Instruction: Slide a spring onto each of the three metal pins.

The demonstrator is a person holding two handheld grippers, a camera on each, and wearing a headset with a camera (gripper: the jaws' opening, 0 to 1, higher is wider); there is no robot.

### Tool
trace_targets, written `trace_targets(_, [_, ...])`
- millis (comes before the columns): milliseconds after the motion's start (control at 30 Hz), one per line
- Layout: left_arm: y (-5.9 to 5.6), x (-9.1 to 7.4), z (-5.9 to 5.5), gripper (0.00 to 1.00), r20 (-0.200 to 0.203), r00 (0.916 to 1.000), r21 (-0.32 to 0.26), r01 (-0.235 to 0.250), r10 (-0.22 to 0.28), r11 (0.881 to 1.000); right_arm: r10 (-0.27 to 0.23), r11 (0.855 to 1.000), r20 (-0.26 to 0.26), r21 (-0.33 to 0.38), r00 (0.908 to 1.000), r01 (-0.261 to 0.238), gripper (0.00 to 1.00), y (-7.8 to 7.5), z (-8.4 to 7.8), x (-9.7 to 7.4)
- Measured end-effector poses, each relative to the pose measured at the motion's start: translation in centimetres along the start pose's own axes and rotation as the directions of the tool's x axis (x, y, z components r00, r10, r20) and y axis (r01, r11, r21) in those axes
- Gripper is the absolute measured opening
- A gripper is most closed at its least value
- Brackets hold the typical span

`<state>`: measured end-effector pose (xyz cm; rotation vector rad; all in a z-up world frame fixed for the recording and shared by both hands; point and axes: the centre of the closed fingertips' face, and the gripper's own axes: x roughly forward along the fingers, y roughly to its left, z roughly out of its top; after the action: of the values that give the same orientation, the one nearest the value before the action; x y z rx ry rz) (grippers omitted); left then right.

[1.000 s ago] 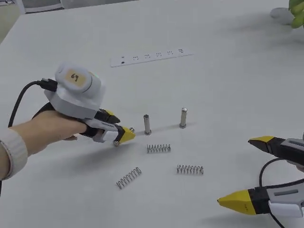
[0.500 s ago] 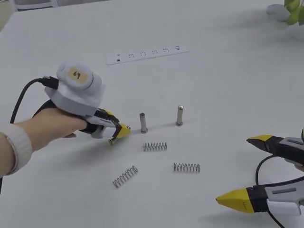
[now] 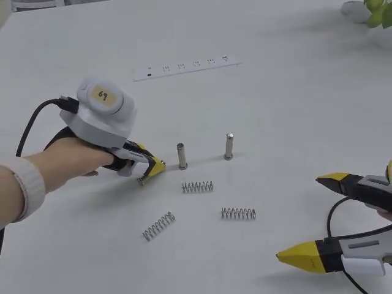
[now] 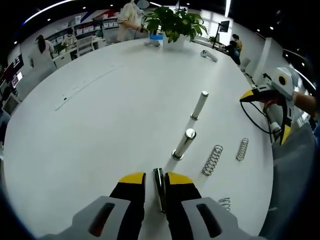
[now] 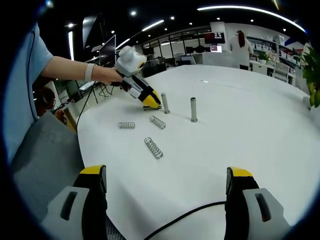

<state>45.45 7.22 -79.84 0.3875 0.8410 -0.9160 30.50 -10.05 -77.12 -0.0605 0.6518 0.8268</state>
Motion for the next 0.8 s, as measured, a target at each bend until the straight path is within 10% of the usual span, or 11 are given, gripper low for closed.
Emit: trace_targets(800, [0.64,0.85,0.12,0.01,-0.045,0.9990,-0.006,-0.008,0.008,1.000,0.002,1.000,-0.008,-0.005,1.0000,-0.002,0.98,0.16,-0.23,0.02])
